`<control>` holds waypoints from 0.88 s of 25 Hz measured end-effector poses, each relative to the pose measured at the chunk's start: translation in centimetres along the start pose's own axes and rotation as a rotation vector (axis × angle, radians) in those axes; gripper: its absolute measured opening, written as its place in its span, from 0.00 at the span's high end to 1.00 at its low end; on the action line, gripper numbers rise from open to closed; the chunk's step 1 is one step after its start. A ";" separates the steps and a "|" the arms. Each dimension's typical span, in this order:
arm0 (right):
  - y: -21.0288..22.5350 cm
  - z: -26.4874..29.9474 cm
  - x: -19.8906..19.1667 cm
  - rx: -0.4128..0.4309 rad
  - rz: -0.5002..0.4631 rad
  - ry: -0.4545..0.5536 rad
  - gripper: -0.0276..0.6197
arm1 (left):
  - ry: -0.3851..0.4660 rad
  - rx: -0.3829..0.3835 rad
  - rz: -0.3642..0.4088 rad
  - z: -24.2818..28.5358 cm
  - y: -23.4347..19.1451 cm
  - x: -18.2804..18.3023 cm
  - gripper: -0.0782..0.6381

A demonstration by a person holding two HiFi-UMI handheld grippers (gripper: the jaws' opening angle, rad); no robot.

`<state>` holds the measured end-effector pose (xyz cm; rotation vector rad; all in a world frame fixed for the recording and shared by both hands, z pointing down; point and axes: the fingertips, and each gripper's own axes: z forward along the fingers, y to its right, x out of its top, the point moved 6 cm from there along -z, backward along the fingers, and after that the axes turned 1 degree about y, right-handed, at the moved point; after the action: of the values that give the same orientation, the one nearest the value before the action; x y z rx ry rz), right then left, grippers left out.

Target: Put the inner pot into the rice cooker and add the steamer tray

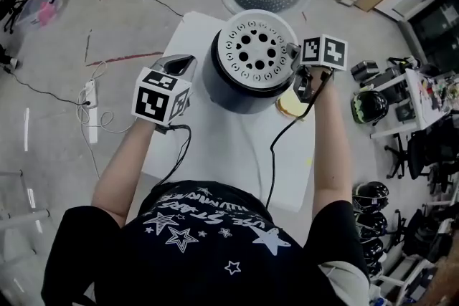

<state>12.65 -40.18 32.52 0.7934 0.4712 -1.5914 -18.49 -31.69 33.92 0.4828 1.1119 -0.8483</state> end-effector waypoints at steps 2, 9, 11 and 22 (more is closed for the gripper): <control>0.3 0.6 -0.5 -0.025 -0.006 -0.022 0.87 | -0.010 -0.005 -0.002 0.3 -0.2 -0.3 0.89; 0.6 2.2 -2.2 -0.068 -0.009 -0.033 0.86 | -0.042 -0.016 -0.014 1.3 0.0 -1.7 0.89; 0.9 2.5 -2.9 -0.088 -0.037 -0.043 0.82 | -0.048 -0.015 -0.016 1.5 0.7 -1.7 0.89; -0.5 1.8 -4.4 -0.025 -0.176 0.054 0.54 | -0.077 0.045 -0.051 0.9 2.8 -2.9 0.89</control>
<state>11.90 -38.25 36.87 0.7946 0.6124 -1.7258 -16.28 -29.68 36.76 0.4571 1.0403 -0.9301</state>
